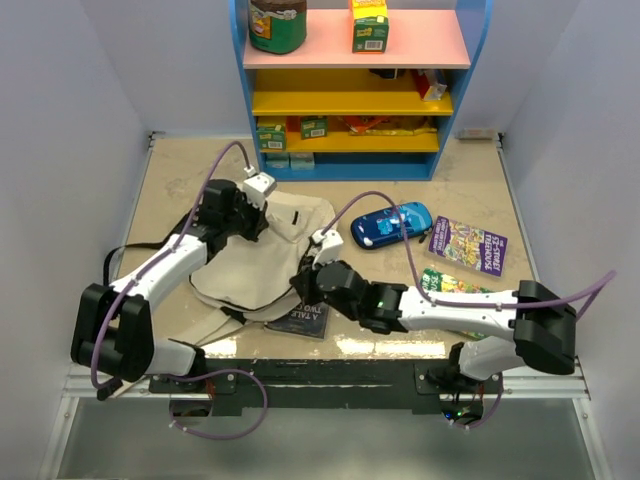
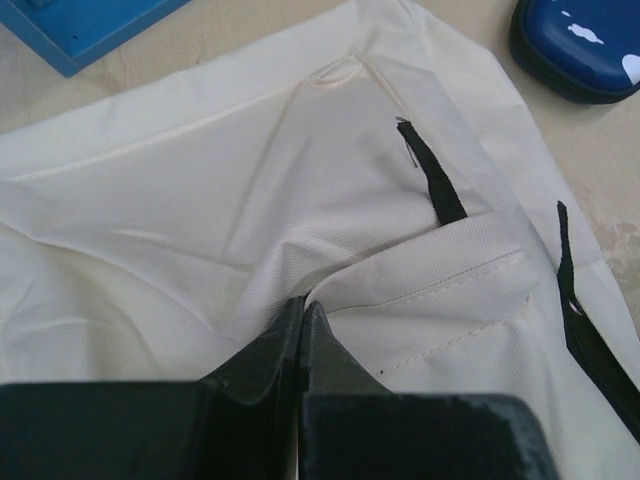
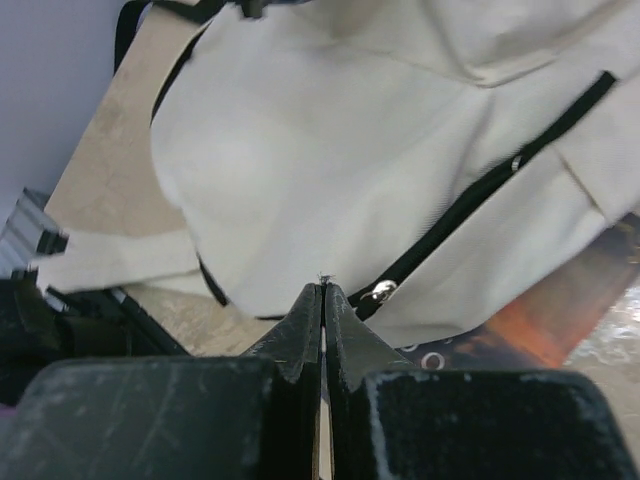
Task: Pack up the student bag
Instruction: Unzip the student bag at the center of the board.
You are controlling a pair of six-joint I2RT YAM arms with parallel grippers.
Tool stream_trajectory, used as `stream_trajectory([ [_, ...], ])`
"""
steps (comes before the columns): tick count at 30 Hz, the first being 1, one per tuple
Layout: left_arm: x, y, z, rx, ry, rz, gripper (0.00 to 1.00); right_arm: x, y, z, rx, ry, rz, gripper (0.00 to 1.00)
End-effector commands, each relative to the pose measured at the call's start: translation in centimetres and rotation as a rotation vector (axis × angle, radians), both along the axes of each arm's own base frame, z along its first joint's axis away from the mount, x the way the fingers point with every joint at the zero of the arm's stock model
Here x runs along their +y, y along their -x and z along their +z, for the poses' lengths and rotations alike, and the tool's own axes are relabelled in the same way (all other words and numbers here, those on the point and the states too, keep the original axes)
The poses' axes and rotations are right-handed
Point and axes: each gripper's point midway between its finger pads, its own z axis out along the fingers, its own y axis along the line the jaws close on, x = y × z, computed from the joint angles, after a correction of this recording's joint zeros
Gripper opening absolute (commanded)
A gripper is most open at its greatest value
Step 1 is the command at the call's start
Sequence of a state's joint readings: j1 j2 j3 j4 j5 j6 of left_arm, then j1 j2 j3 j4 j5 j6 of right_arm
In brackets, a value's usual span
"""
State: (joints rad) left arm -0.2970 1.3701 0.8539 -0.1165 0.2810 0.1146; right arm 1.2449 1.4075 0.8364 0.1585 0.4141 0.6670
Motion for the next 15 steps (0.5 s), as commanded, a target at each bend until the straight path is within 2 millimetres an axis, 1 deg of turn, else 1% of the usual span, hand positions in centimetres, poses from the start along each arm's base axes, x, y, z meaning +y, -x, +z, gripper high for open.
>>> stream_trajectory([
  [1,0.1,-1.8,6.6,-0.149,0.05,0.041,0.0,-3.1,-2.5,0.7,0.027,-0.029,-0.127,0.0],
  [2,0.1,-1.2,6.7,-0.132,0.05,0.026,0.0,-4.3,-4.2,0.6,0.04,-0.033,-0.166,0.0],
  [4,-0.5,-0.2,6.9,-0.114,0.056,-0.026,0.0,-5.1,-5.1,0.1,0.062,-0.036,-0.173,0.0],
  [5,-0.4,0.6,6.6,-0.084,0.046,-0.044,0.05,-5.8,-6.0,0.2,0.054,-0.038,-0.195,0.0],
  [7,-0.3,1.3,6.4,-0.077,0.021,-0.078,0.26,-6.1,-6.7,0.3,0.037,-0.017,-0.201,0.0],
  [8,0.0,1.8,6.1,-0.074,-0.018,-0.103,0.42,-6.1,-6.9,-0.1,0.039,-0.002,-0.2,0.0],
  [9,0.2,1.7,6.4,-0.09,-0.04,-0.111,0.52,-6.0,-7.0,-0.2,0.036,0.009,-0.198,0.0],
  [10,0.4,1.6,6.8,-0.107,-0.06,-0.122,0.63,-6.1,-7.1,-0.5,0.037,0.018,-0.2,0.0],
  [11,0.6,1.5,7.2,-0.14,-0.101,-0.158,0.73,-6.1,-7.2,-0.6,0.039,0.021,-0.2,0.0],
  [12,0.1,1.1,9.1,-0.19,-0.095,-0.194,0.76,-6.2,-7.3,-0.9,0.042,0.023,-0.204,0.0],
  [13,-0.3,1.0,9.9,-0.214,-0.098,-0.229,0.79,-6.6,-7.7,-1.2,0.044,0.025,-0.22,0.0],
  [14,-0.8,0.9,10.1,-0.233,-0.125,-0.298,0.85,-6.7,-7.8,-1.4,0.05,0.022,-0.219,0.0],
  [15,-2.4,1.2,11.9,-0.276,-0.078,-0.401,0.87,-6.9,-7.8,-1.8,0.057,0.023,-0.223,0.0],
])
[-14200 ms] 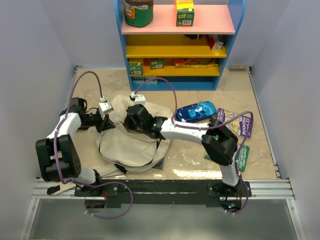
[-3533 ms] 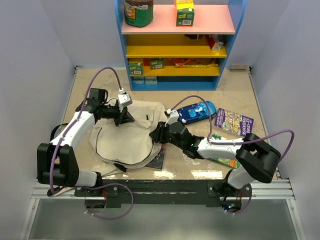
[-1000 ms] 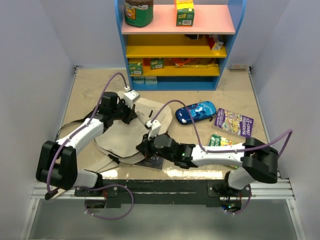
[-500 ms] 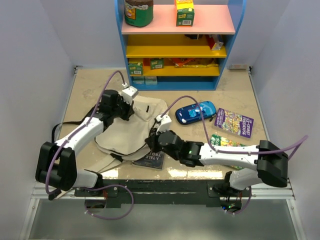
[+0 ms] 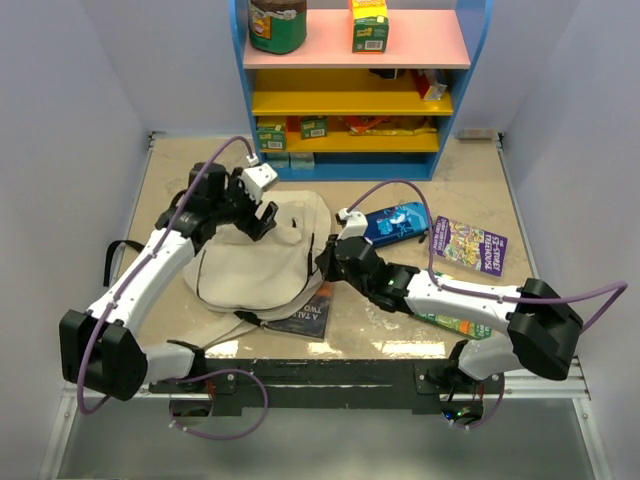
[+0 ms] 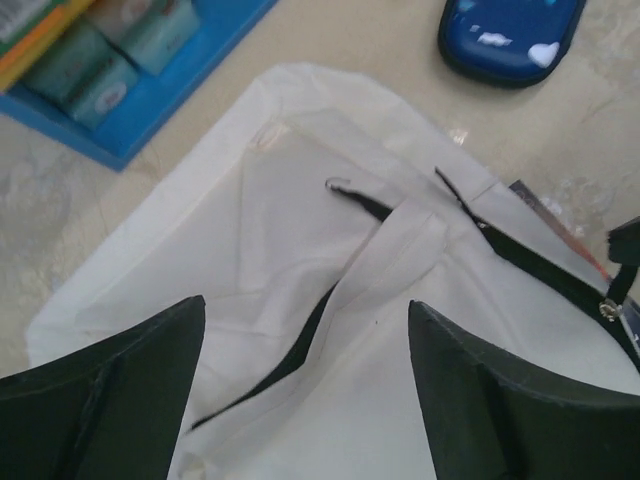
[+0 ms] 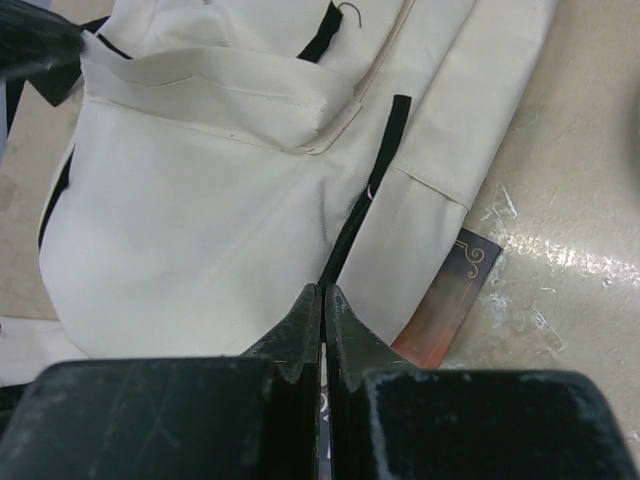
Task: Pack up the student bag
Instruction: Unzip the student bag at the center of the board.
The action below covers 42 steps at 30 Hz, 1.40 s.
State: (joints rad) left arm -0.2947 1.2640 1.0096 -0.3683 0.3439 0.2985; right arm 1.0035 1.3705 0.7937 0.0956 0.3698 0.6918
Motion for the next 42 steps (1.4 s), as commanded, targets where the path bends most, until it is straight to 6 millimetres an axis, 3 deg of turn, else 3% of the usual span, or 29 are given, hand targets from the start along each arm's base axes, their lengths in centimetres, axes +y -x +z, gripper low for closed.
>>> stream_trajectory([
  [1,-3.5,0.0,6.0,-0.181,0.011,-0.331,0.91,-0.7,-1.1,-0.1,-0.006,-0.018,-0.022,0.0],
  [2,-4.3,-0.2,5.0,-0.176,-0.001,-0.405,0.94,-0.8,-1.2,-0.1,-0.003,-0.019,-0.026,0.0],
  [4,-6.7,0.5,5.2,-0.18,0.042,-0.552,0.94,-1.0,-1.2,-0.3,0.004,-0.022,-0.032,0.0],
  [5,-7.7,0.4,3.5,-0.144,0.06,-0.62,0.94,-1.1,-1.1,-0.4,0.006,-0.021,-0.036,0.0],
  [7,-9.4,0.1,2.6,-0.114,0.075,-0.669,0.96,-1.5,-0.8,-0.3,0.014,-0.038,-0.046,0.0],
  [8,-10.2,-0.3,0.2,-0.04,0.073,-0.681,1.0,-1.6,-0.7,-0.3,0.015,-0.045,-0.049,0.0],
  [10,-11.7,-0.5,-2.0,0.019,0.076,-0.712,1.0,-2.1,-0.4,-0.6,0.024,-0.055,-0.059,0.0],
  [16,-14.2,-1.2,-4.6,0.047,0.092,-0.759,1.0,-2.1,0.0,-0.5,0.039,-0.076,-0.053,0.0],
  [18,-14.3,-1.6,-4.9,0.061,0.092,-0.765,1.0,-1.9,0.0,-0.1,0.036,-0.086,-0.049,0.0],
  [26,-13.0,-1.5,-9.3,0.153,-0.011,-0.671,1.0,-1.4,0.0,0.2,0.032,-0.086,-0.028,0.0],
  [34,-13.5,0.4,-14.2,0.286,-0.079,-0.554,1.0,-1.0,0.1,0.1,0.031,-0.094,-0.009,0.0],
  [40,-13.9,1.5,-16.3,0.349,-0.092,-0.591,1.0,-0.7,0.3,0.1,0.029,-0.096,-0.003,0.0],
  [42,-13.8,1.6,-16.7,0.352,-0.099,-0.585,0.9,-0.6,0.4,0.2,0.024,-0.093,0.0,0.0],
])
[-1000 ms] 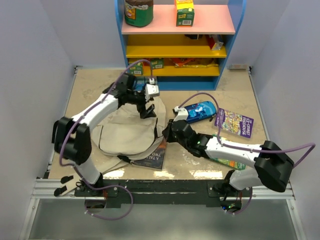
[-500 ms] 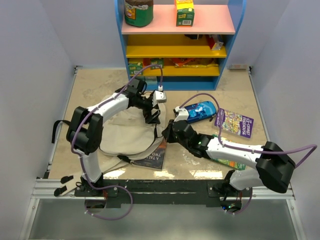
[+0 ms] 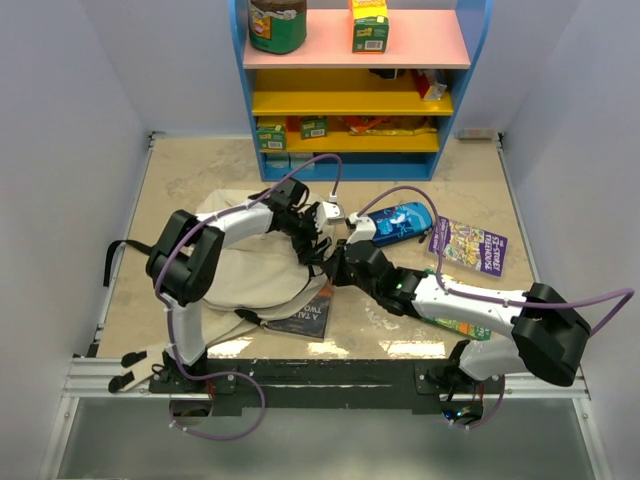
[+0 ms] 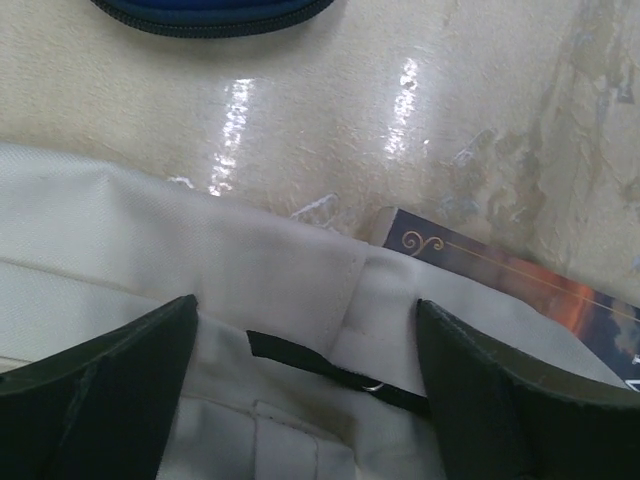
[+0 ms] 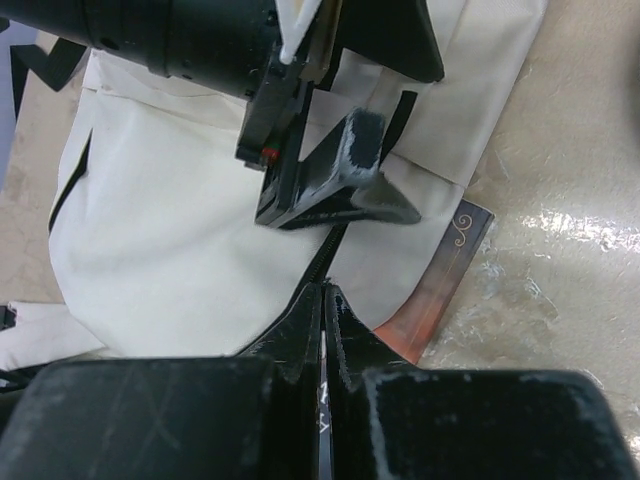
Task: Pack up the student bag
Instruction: Unzip the student bag at the center of the board.
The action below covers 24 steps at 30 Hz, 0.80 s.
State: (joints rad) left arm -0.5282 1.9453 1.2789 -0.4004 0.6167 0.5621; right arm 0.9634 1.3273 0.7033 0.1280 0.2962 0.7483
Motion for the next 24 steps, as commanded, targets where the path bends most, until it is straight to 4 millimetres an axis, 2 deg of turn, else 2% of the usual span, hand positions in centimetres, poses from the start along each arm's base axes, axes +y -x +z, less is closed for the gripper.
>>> stream_trajectory([
  [1,-0.2,0.6,-1.7,0.031,-0.026,-0.001,0.73,0.8,-0.3,1.8,-0.042,-0.043,0.001,0.0],
  [2,-0.1,0.5,-1.8,0.029,-0.03,0.007,0.55,0.8,-0.3,1.8,-0.044,-0.043,0.003,0.0],
  [4,-0.1,-0.1,-1.2,-0.002,-0.023,0.041,0.0,1.0,-0.1,1.9,-0.046,-0.043,0.008,0.0],
  [6,-0.1,0.0,-0.9,-0.003,-0.019,0.044,0.0,1.0,-0.1,1.9,-0.045,-0.044,0.008,0.0],
  [10,-0.3,-0.9,1.5,-0.025,0.017,0.098,0.0,1.7,0.2,2.2,-0.048,-0.059,0.024,0.0],
  [12,0.0,-1.8,2.8,-0.033,0.042,0.135,0.0,2.5,0.6,3.0,-0.061,-0.075,0.043,0.0],
  [14,0.3,-3.5,4.9,-0.054,0.082,0.202,0.0,3.5,0.7,4.0,-0.076,-0.08,0.058,0.0],
  [17,2.9,-7.2,7.7,-0.096,0.122,0.336,0.0,4.9,1.8,4.6,-0.085,-0.071,0.091,0.0],
  [20,4.8,-9.6,10.6,-0.133,0.168,0.43,0.0,6.0,3.3,4.5,-0.08,-0.058,0.118,0.0],
  [24,6.3,-10.9,12.3,-0.173,0.167,0.52,0.0,6.9,5.0,4.5,-0.072,-0.068,0.15,0.0],
])
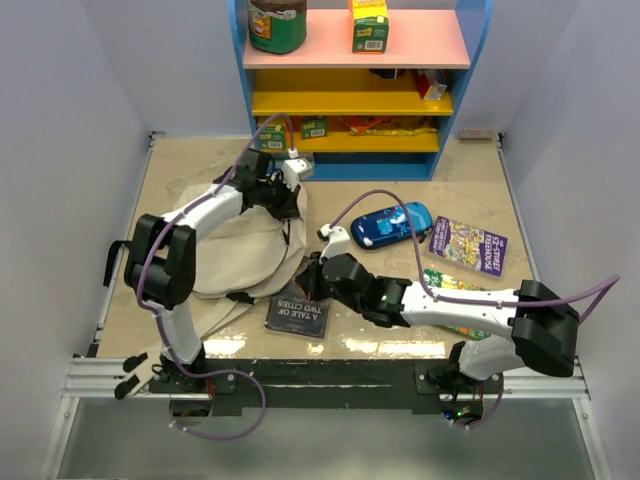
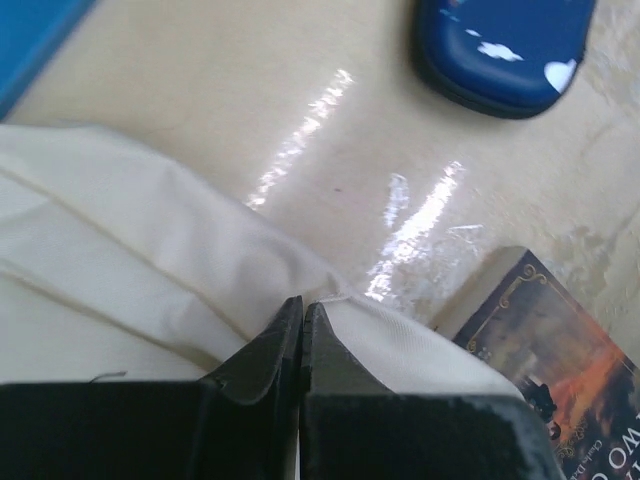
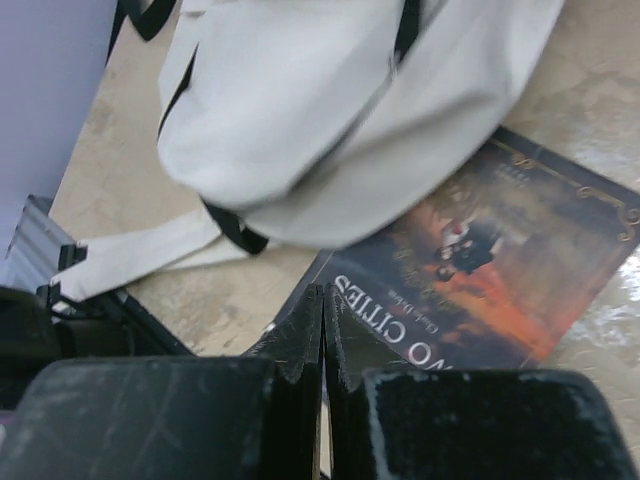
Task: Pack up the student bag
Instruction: Unzip the student bag at the center of the board.
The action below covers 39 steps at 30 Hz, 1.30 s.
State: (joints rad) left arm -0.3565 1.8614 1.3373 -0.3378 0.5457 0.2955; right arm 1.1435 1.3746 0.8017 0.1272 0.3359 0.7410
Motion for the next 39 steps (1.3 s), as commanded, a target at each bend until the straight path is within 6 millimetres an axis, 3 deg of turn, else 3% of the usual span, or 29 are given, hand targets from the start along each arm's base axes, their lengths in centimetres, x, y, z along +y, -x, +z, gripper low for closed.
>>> stream_trajectory([
  [1,1.3,-3.8,6.7,-0.153,0.054,0.158,0.0,1.4,0.9,2.1,-0.023,-0.046,0.004,0.0],
  [6,1.6,-3.6,7.2,-0.127,0.056,0.2,0.0,1.9,1.3,2.7,-0.026,-0.056,0.012,0.0],
  [11,1.1,-2.2,6.9,-0.089,0.079,0.164,0.0,1.2,-0.3,3.7,-0.101,-0.006,-0.042,0.0],
  [12,1.1,-1.9,7.2,-0.094,0.085,0.158,0.0,1.0,-0.9,4.1,-0.123,-0.003,-0.049,0.19],
  [15,0.8,-0.8,6.6,-0.074,0.095,0.13,0.0,1.1,-2.6,5.5,-0.229,0.028,-0.048,0.54],
  [18,0.6,-0.1,6.5,-0.058,0.104,0.113,0.0,1.7,-4.7,5.2,-0.281,0.097,-0.025,0.67],
  [19,0.6,0.2,6.2,-0.049,0.102,0.11,0.0,2.1,-5.4,3.9,-0.281,0.147,-0.012,0.68],
  [22,0.6,0.8,6.2,-0.05,0.106,0.102,0.0,3.0,-6.9,4.3,-0.318,0.164,0.016,0.71],
  [26,0.6,1.3,6.3,-0.051,0.104,0.091,0.0,4.2,-8.6,3.4,-0.35,0.233,0.018,0.71],
  [32,0.5,1.8,6.1,-0.047,0.103,0.082,0.0,5.3,-9.6,3.7,-0.391,0.258,0.024,0.71],
  [39,0.3,1.9,6.0,-0.045,0.105,0.082,0.0,6.4,-10.2,1.9,-0.37,0.28,0.037,0.68],
])
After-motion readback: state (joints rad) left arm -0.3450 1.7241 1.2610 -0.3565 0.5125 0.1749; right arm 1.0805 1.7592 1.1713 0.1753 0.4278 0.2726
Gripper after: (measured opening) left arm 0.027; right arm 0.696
